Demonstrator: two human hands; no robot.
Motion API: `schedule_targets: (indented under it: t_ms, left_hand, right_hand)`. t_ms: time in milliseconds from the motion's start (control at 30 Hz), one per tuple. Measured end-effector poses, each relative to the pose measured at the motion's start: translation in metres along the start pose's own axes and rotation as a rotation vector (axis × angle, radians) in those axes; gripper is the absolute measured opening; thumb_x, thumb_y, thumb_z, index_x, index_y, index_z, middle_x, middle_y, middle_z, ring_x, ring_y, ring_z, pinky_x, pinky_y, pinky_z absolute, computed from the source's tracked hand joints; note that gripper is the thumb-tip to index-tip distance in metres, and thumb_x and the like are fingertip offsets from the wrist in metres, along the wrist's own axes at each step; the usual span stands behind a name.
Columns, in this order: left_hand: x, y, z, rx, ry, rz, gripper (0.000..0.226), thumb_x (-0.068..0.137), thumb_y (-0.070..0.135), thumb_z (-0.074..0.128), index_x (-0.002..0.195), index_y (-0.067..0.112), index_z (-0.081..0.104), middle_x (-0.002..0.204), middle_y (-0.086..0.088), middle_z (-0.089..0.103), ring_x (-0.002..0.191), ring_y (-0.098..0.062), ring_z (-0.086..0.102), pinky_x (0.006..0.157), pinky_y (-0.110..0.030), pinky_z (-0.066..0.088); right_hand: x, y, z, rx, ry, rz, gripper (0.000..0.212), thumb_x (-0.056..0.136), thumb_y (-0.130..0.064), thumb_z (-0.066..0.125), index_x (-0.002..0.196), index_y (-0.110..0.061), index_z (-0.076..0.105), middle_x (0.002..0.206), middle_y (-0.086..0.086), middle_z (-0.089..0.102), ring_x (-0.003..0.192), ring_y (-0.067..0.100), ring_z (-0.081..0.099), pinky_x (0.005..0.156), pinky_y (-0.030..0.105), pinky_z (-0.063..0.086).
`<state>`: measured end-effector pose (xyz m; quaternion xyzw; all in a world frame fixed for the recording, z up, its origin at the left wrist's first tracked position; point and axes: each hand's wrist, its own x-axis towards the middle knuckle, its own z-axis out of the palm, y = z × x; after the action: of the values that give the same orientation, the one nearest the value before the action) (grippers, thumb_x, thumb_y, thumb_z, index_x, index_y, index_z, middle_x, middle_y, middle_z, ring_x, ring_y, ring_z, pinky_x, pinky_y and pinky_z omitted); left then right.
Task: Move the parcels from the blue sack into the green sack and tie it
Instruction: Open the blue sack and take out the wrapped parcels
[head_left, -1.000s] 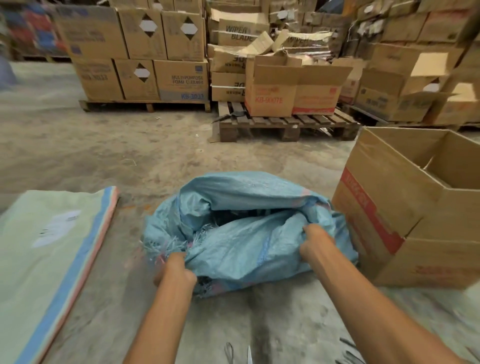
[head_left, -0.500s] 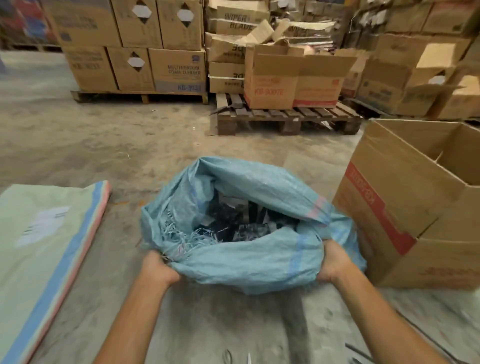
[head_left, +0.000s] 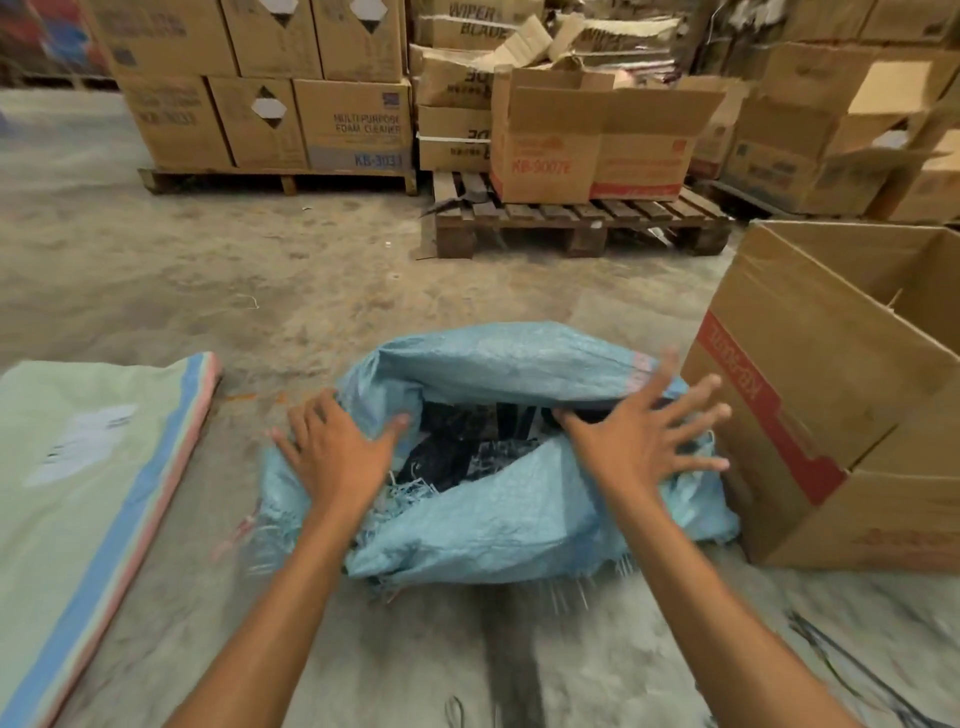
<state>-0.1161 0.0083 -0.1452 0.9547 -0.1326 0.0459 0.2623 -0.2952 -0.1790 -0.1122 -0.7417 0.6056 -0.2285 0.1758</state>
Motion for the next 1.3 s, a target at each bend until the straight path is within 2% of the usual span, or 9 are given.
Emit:
schedule_targets:
  t_ms: [133, 233, 400, 500, 633, 733, 933, 1133, 1300]
  left_hand:
    - [0.028, 0.015, -0.015, -0.524, -0.071, -0.107, 0.04, 0.102, 0.032, 0.051, 0.072, 0.006, 0.052, 0.067, -0.009, 0.054, 0.06, -0.027, 0.053, 0.05, -0.032, 0.041]
    - [0.053, 0.019, -0.041, -0.865, -0.209, -0.245, 0.023, 0.098, 0.024, 0.055, 0.085, 0.008, 0.064, 0.074, -0.01, 0.065, 0.071, -0.029, 0.064, 0.057, -0.028, 0.048]
    - [0.083, -0.014, -0.082, -0.864, -0.686, -0.274, 0.035, 0.093, 0.01, 0.044, 0.068, 0.008, 0.069, 0.071, -0.013, 0.065, 0.055, -0.024, 0.064, 0.056, -0.029, 0.053]
    - [0.083, -0.021, -0.076, -0.742, -0.77, -0.278, 0.042, 0.097, 0.005, 0.044, 0.062, 0.007, 0.067, 0.058, -0.007, 0.065, 0.041, -0.013, 0.062, 0.041, -0.018, 0.049]
    - [0.075, -0.019, -0.064, -0.687, -0.811, -0.25, 0.031, 0.096, 0.004, 0.048, 0.072, 0.002, 0.067, 0.079, -0.018, 0.07, 0.051, -0.014, 0.067, 0.044, -0.019, 0.053]
    - [0.072, -0.02, -0.064, -0.624, -0.745, -0.255, 0.027, 0.093, 0.026, 0.06, 0.094, 0.002, 0.072, 0.096, -0.018, 0.073, 0.074, -0.025, 0.07, 0.065, -0.032, 0.055]
    - [0.009, -0.03, -0.076, -0.157, 0.084, -0.248, 0.098, 0.07, 0.07, 0.068, 0.138, 0.009, 0.034, 0.139, -0.021, 0.046, 0.13, -0.038, 0.04, 0.1, -0.054, 0.036]
    - [-0.006, -0.063, -0.04, -0.048, -0.525, -0.529, 0.162, 0.031, 0.102, 0.053, 0.152, 0.001, 0.018, 0.154, -0.021, 0.032, 0.137, -0.039, 0.039, 0.109, -0.047, 0.037]
    - [-0.03, -0.057, -0.021, -0.213, -0.49, -0.439, 0.115, 0.054, 0.068, 0.077, 0.145, 0.008, 0.041, 0.145, -0.018, 0.049, 0.129, -0.036, 0.051, 0.107, -0.038, 0.044]
  right_hand:
    - [0.034, -0.001, 0.035, -0.214, 0.199, -0.402, 0.041, 0.093, -0.044, 0.057, 0.128, -0.023, 0.062, 0.137, 0.009, 0.059, 0.14, 0.036, 0.04, 0.108, 0.079, 0.001]
    - [0.05, -0.028, 0.016, 0.052, 0.073, -0.507, 0.05, 0.1, -0.035, 0.033, 0.089, -0.004, 0.07, 0.09, 0.02, 0.071, 0.092, 0.039, 0.066, 0.088, 0.047, 0.043]
    - [0.111, -0.032, -0.039, 0.399, -0.942, 0.035, 0.023, 0.091, -0.019, 0.06, 0.095, 0.001, 0.07, 0.094, 0.021, 0.07, 0.09, 0.033, 0.065, 0.08, 0.038, 0.053]
    - [0.133, -0.016, -0.034, 0.265, -1.126, 0.146, 0.03, 0.086, -0.015, 0.059, 0.107, 0.005, 0.066, 0.094, 0.018, 0.069, 0.077, 0.028, 0.068, 0.08, 0.039, 0.056]
    - [0.137, -0.021, -0.014, 0.236, -1.084, 0.083, 0.039, 0.097, -0.032, 0.058, 0.102, 0.003, 0.073, 0.101, 0.021, 0.073, 0.083, 0.032, 0.068, 0.089, 0.047, 0.056]
    - [0.13, -0.027, -0.014, 0.157, -0.685, -0.161, 0.044, 0.086, -0.047, 0.07, 0.104, -0.007, 0.07, 0.101, 0.015, 0.072, 0.085, 0.023, 0.064, 0.08, 0.04, 0.056]
    - [0.049, -0.026, -0.047, 0.045, 0.063, -0.242, 0.061, 0.078, -0.069, 0.06, 0.123, -0.027, 0.054, 0.124, 0.008, 0.06, 0.122, 0.031, 0.05, 0.1, 0.05, 0.038]
    - [-0.011, -0.005, -0.028, -0.288, -0.073, 0.066, 0.113, 0.065, -0.085, 0.061, 0.144, -0.008, 0.034, 0.141, 0.018, 0.031, 0.13, 0.037, 0.03, 0.096, 0.053, 0.04]
    - [-0.02, -0.015, -0.018, -0.099, -0.105, 0.328, 0.129, 0.052, -0.08, 0.076, 0.147, -0.01, 0.026, 0.153, 0.016, 0.019, 0.137, 0.036, 0.024, 0.098, 0.053, 0.041]
